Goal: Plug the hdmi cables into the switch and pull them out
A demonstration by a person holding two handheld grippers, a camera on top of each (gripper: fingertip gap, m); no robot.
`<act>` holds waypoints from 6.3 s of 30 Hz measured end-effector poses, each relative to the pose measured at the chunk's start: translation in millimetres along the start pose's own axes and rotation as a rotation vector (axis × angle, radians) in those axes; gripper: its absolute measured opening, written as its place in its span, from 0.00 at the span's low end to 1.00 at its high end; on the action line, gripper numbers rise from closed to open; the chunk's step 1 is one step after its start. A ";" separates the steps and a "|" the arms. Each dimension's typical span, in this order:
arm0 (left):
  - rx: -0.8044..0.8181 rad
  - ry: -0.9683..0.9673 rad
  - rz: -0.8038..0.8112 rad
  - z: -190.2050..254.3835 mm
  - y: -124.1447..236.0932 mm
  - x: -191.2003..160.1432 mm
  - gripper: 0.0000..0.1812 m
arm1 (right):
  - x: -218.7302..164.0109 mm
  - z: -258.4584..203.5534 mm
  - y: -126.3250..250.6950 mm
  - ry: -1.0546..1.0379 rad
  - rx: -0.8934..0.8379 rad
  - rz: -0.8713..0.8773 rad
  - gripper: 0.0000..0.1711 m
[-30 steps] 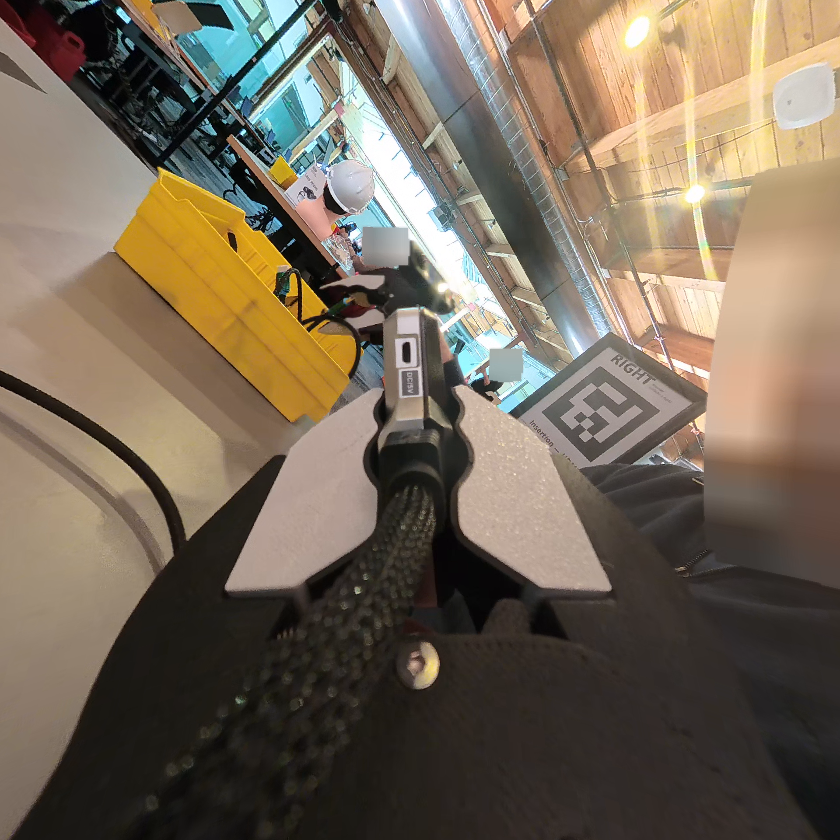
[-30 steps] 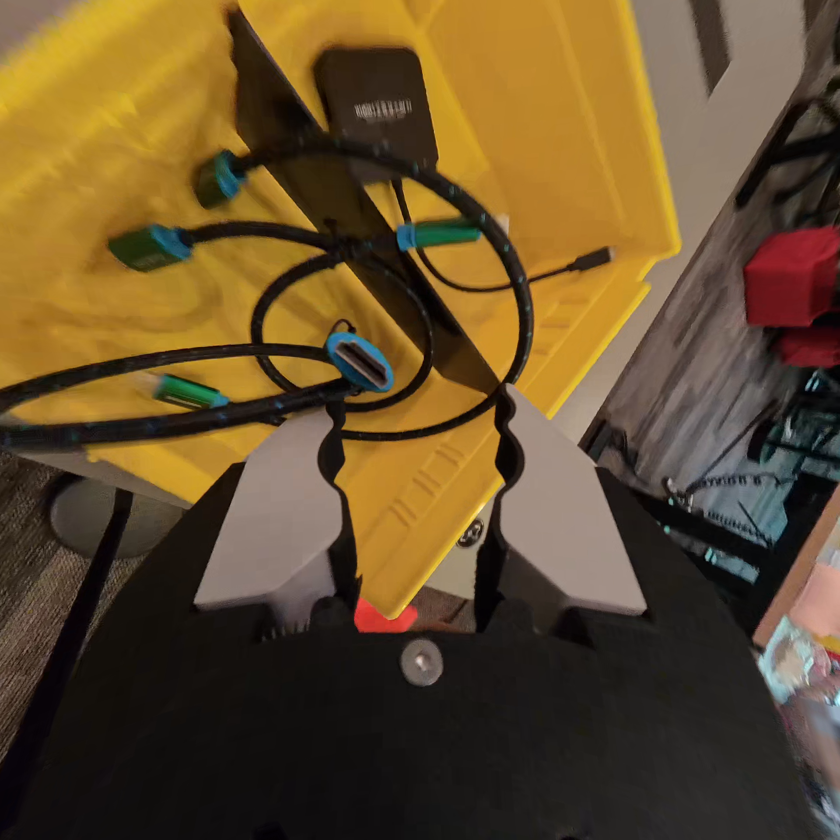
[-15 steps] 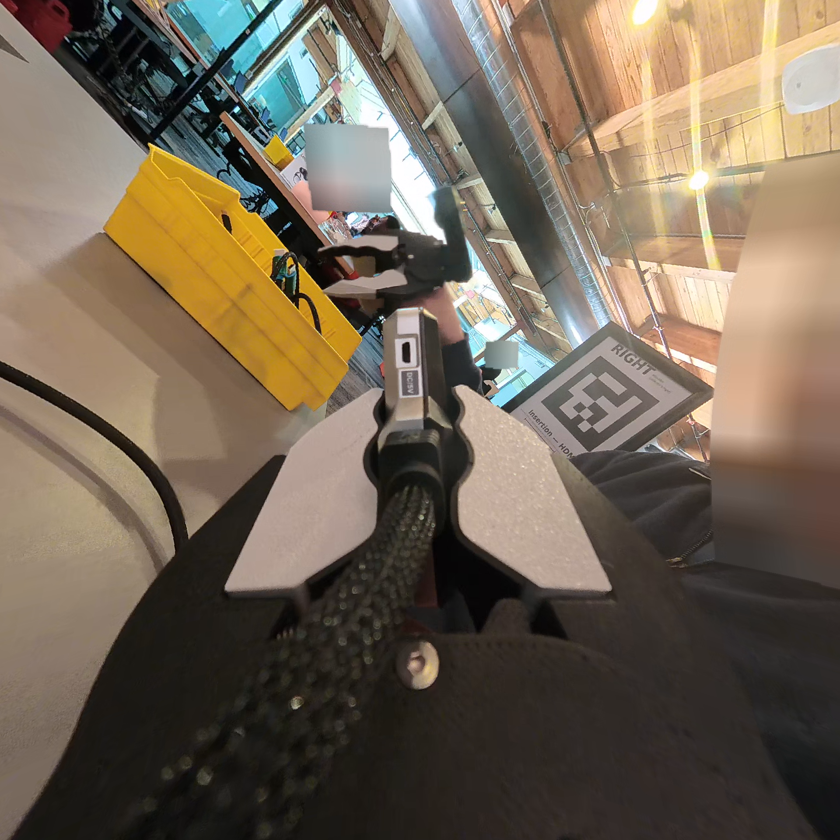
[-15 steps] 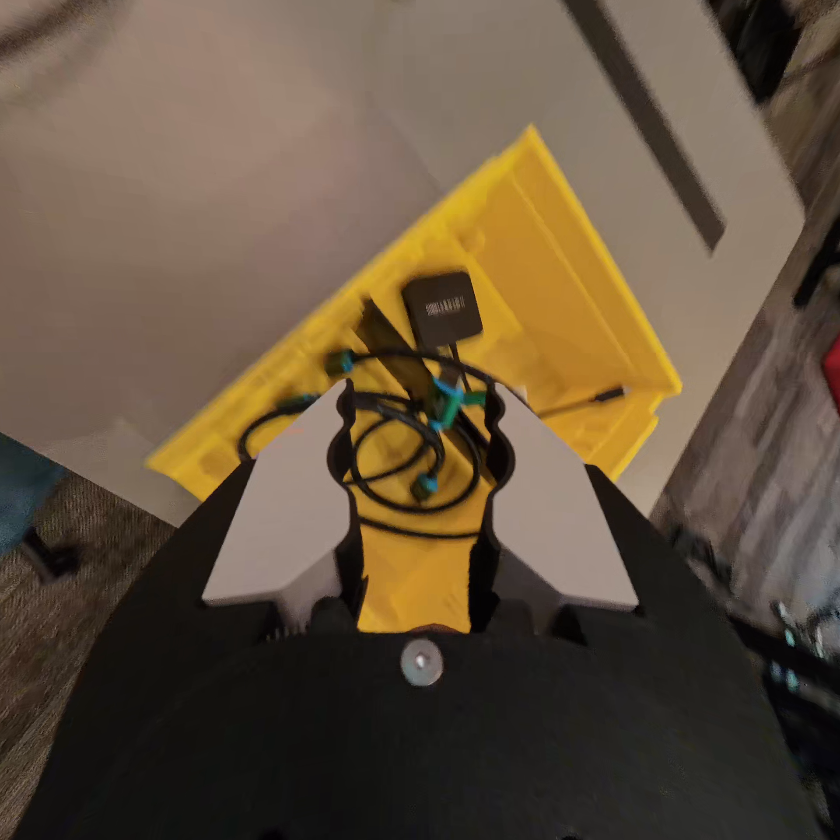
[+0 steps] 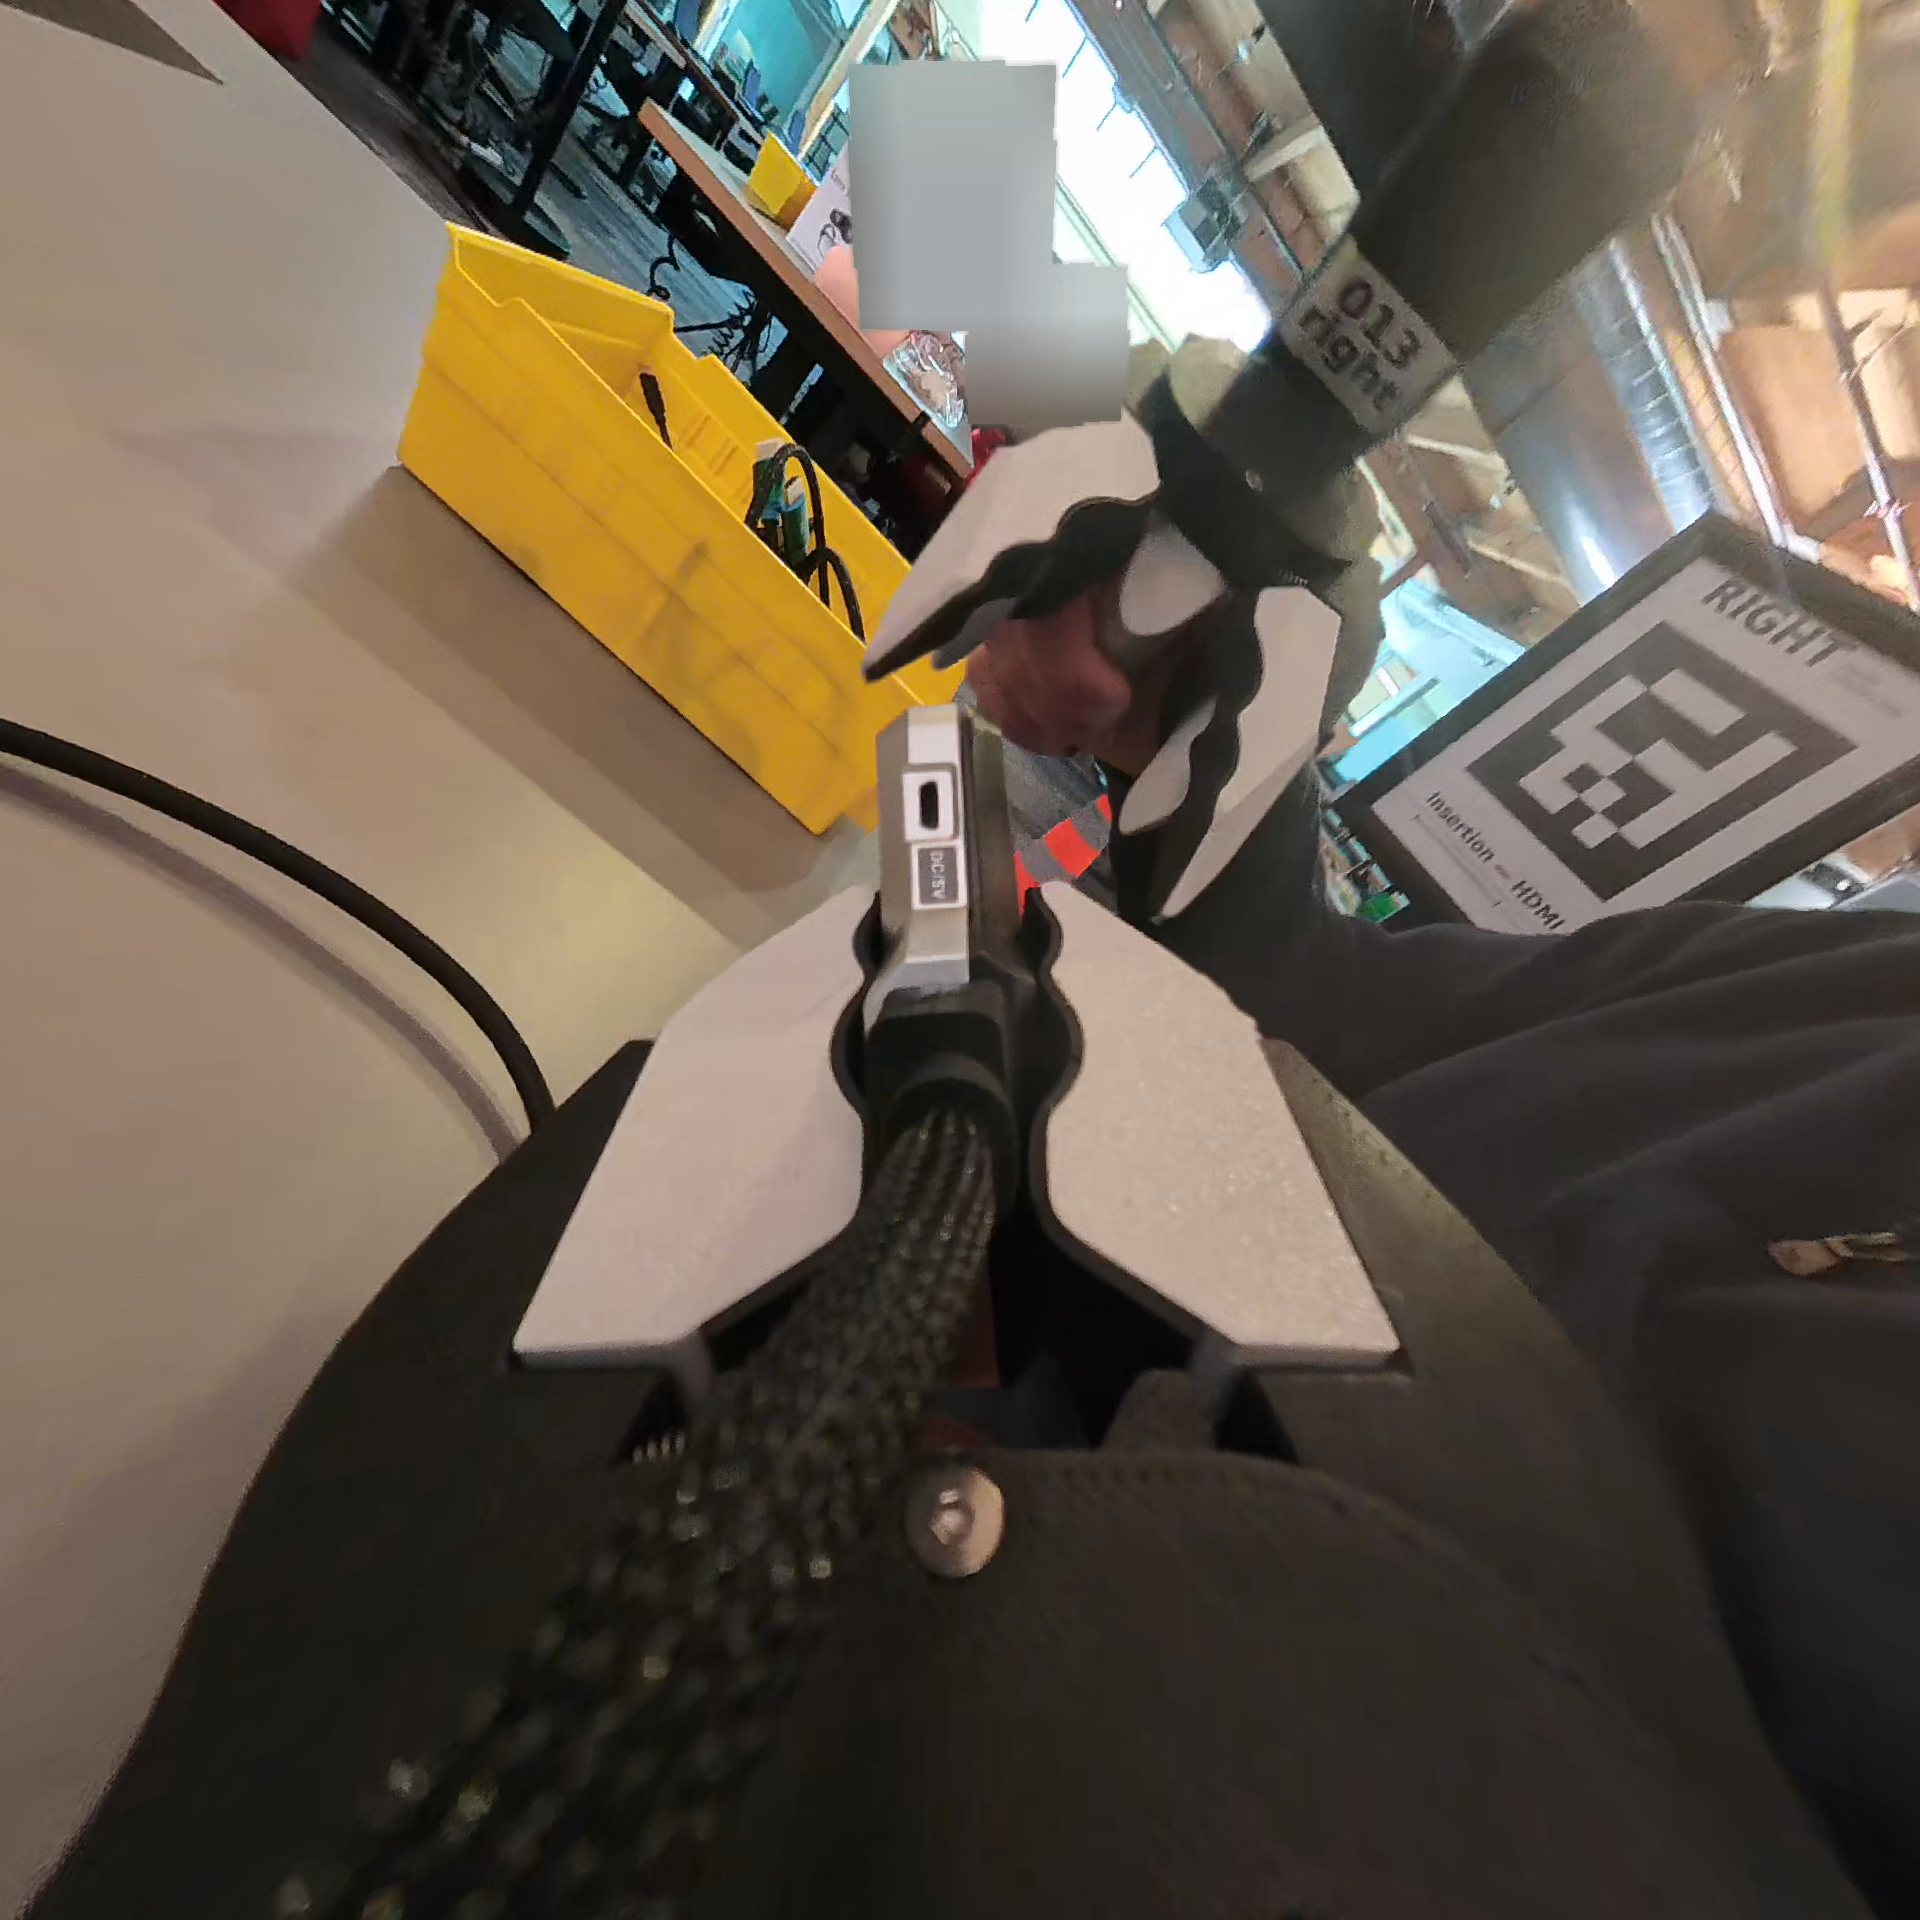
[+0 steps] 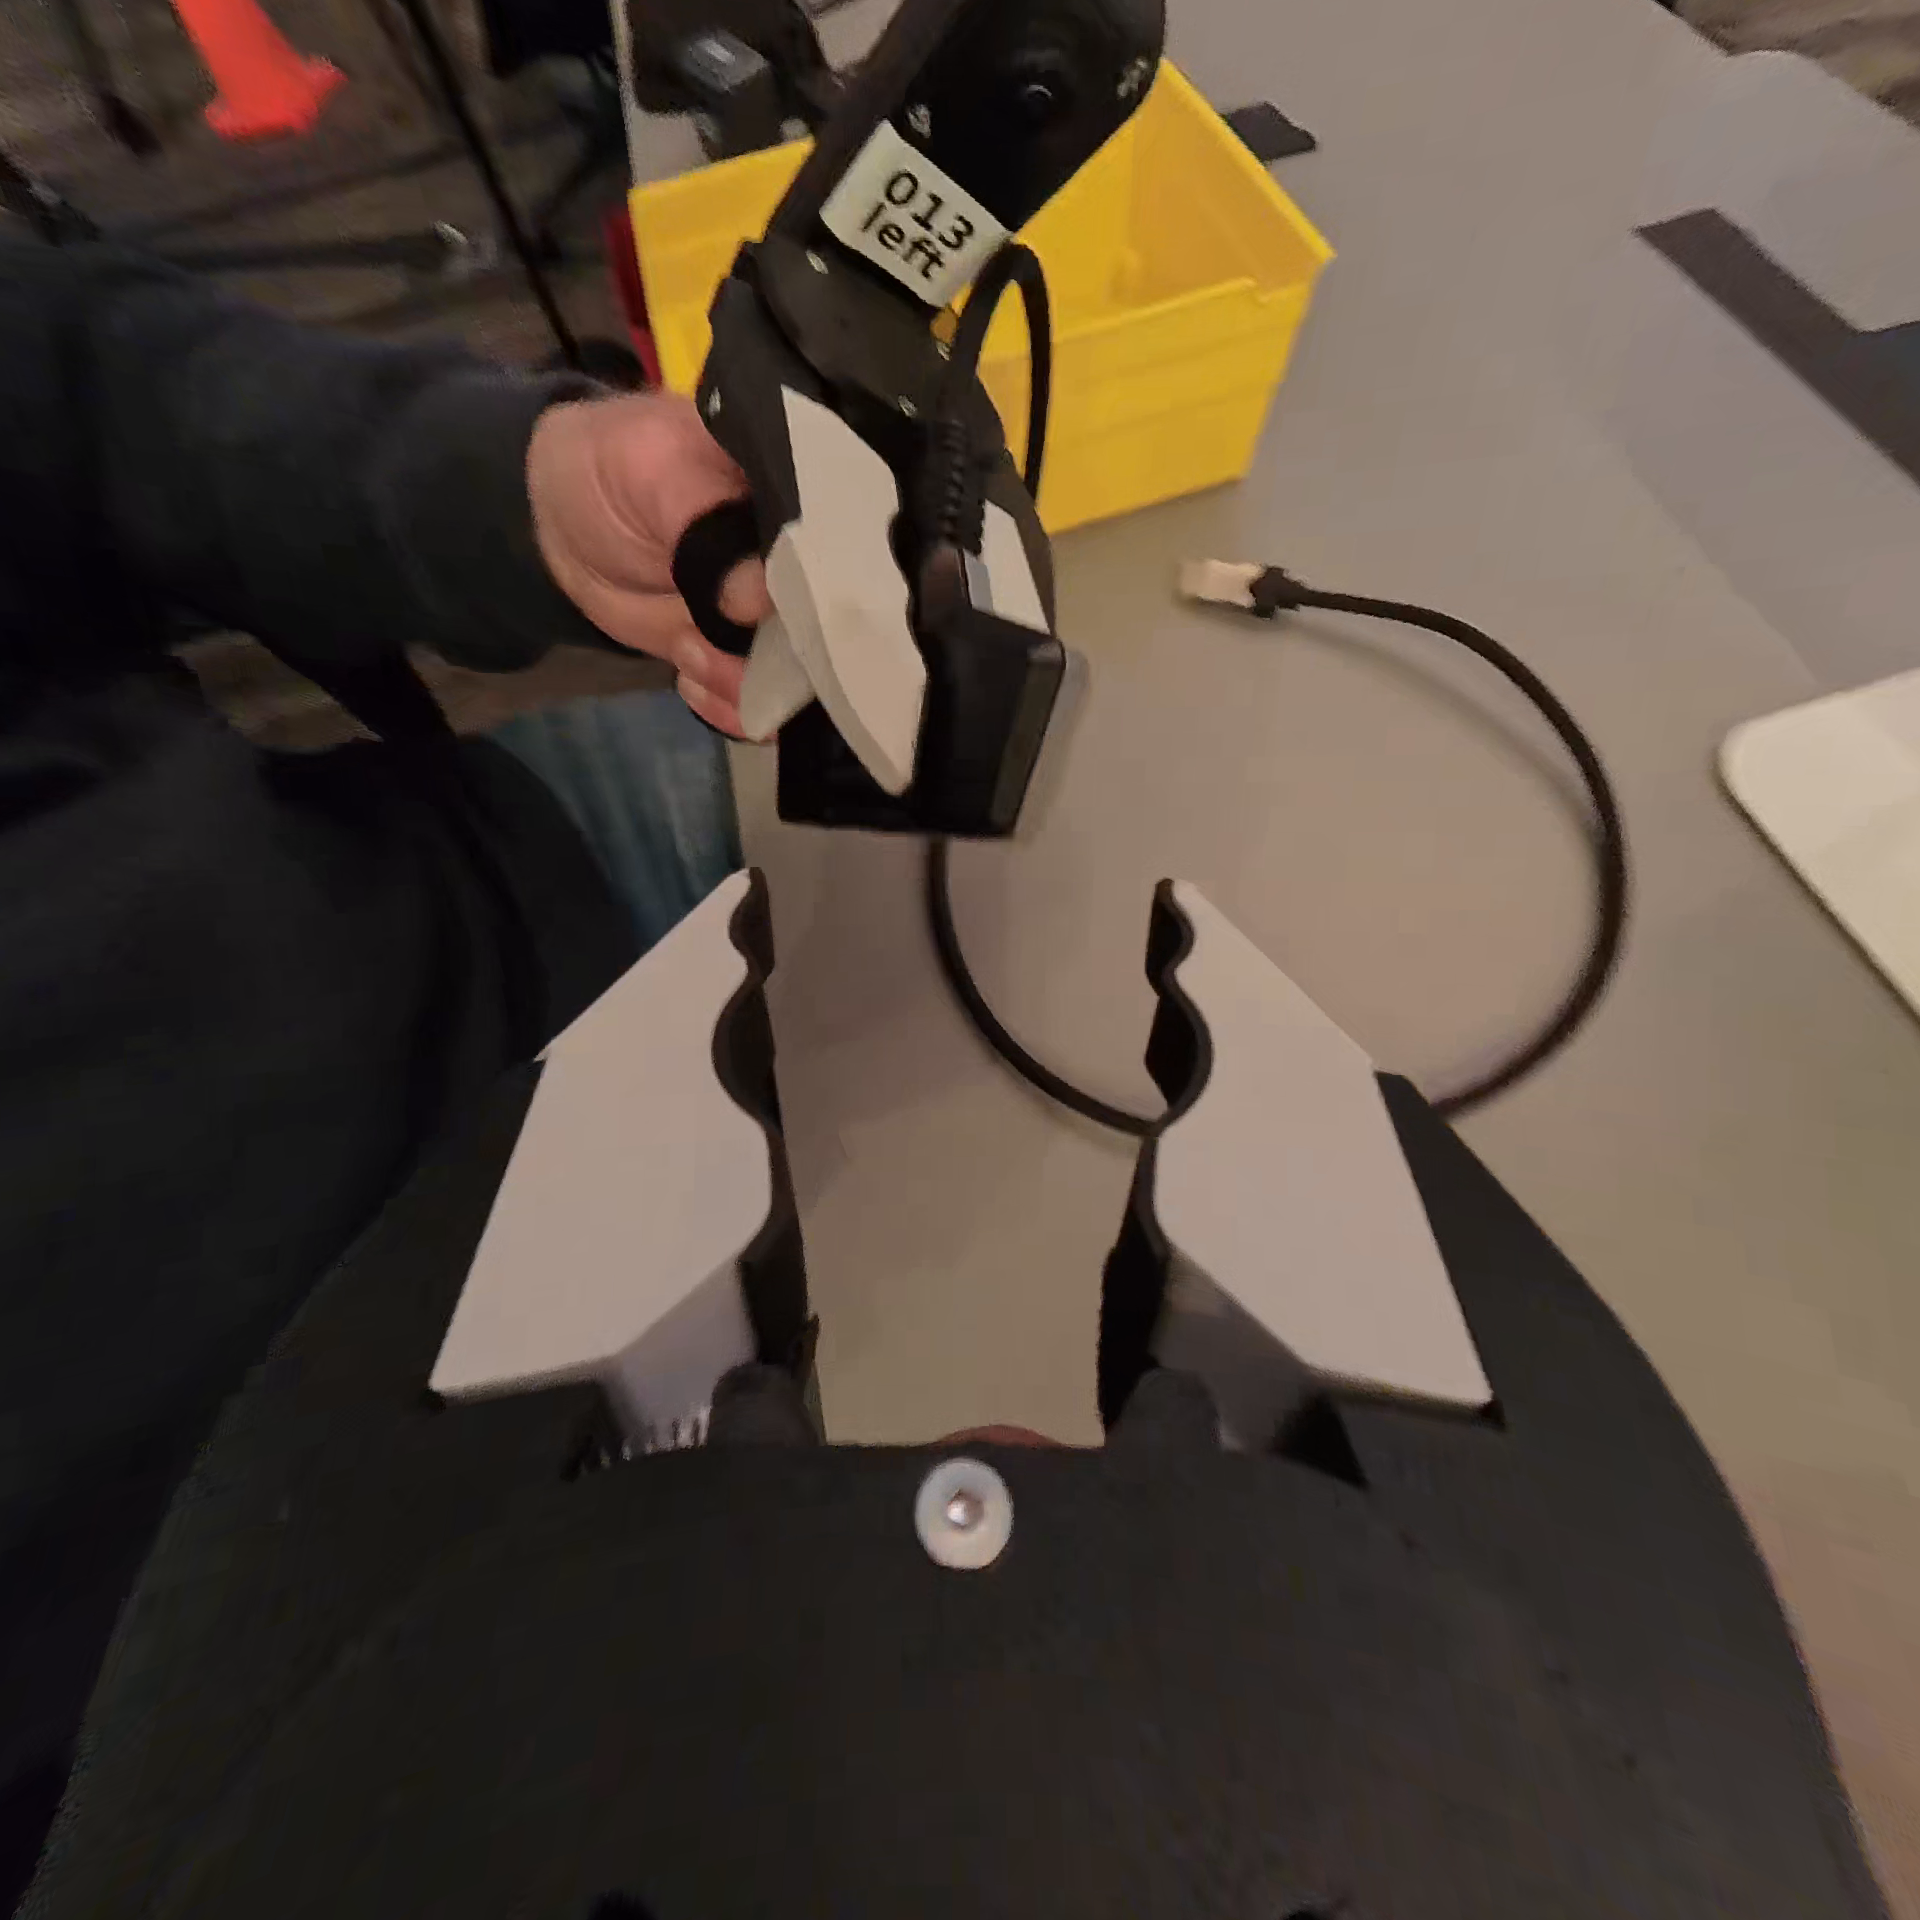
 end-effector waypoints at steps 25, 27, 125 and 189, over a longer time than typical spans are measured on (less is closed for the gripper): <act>0.047 -0.414 -0.243 23.2 -9.7 -13.6 0.22 | 14.3 -15.6 -2.5 -0.113 0.262 0.175 0.10; 0.070 -0.452 -0.183 26.2 -4.5 -3.7 0.23 | 19.2 -8.3 8.2 -0.110 0.229 0.205 0.10; 0.049 -0.323 -0.268 2.4 -6.3 -33.6 0.24 | 108.5 233.6 167.7 0.609 -1.114 -0.438 0.02; 0.076 -0.291 -0.301 -8.5 -18.0 -46.4 0.24 | -155.7 262.1 292.1 0.102 -0.909 -0.301 0.03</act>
Point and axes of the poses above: each gripper's, where its closed fingertips meet, y back along the fingers, x out of its top, z = x × y across the jaws, the point moved 3 cm from there along y, back along the fingers, and after that the axes turned 8 degrees about -x, right-handed, at the moved point
